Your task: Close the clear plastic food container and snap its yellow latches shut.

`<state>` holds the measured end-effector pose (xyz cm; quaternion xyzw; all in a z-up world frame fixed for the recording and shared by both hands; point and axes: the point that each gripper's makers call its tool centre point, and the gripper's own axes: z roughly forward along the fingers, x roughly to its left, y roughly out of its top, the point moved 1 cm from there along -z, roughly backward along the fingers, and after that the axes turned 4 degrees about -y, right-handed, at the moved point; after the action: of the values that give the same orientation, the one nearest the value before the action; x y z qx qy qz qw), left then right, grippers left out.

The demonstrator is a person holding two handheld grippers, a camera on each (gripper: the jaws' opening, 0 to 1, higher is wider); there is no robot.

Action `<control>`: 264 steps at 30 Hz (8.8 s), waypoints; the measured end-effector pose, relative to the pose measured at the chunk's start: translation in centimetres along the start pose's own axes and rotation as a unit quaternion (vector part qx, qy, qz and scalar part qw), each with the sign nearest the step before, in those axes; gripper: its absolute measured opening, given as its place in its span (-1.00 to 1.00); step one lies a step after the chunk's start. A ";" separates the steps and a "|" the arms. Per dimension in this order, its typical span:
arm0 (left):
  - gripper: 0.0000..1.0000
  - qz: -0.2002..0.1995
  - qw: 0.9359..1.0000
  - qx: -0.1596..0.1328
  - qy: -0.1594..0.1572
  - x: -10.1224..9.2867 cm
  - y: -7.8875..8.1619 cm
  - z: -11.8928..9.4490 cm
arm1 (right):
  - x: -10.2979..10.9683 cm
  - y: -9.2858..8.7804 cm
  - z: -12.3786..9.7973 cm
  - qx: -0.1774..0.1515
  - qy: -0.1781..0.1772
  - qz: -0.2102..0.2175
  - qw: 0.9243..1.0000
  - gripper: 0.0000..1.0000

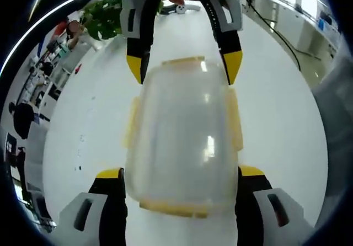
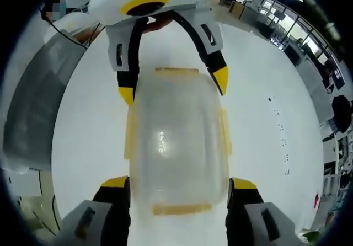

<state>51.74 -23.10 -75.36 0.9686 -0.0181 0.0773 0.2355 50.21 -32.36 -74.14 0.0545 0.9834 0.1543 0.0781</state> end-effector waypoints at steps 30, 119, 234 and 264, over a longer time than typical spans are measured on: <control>0.58 -0.016 1.000 0.015 0.008 -0.5 -5.2 -2.7 | 0.9 5.5 1.7 -0.014 -0.001 -0.011 1.000 0.42; 0.61 -0.069 0.994 -0.066 0.055 -0.3 -8.4 -8.7 | 1.2 8.6 -1.1 -0.084 -0.093 0.093 0.988 0.40; 0.43 -0.330 0.904 -0.225 0.154 -21.2 -16.0 -16.4 | 21.8 4.9 -4.2 -0.228 -0.226 0.341 0.884 0.35; 0.39 -0.331 0.904 -0.223 0.154 -21.2 -16.2 -16.3 | 21.8 4.9 -4.1 -0.222 -0.232 0.328 0.888 0.31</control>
<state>29.68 -1.26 -71.81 0.8169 0.3233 0.1372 0.4576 28.50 -26.05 -71.73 0.3899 0.8033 0.3682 0.2591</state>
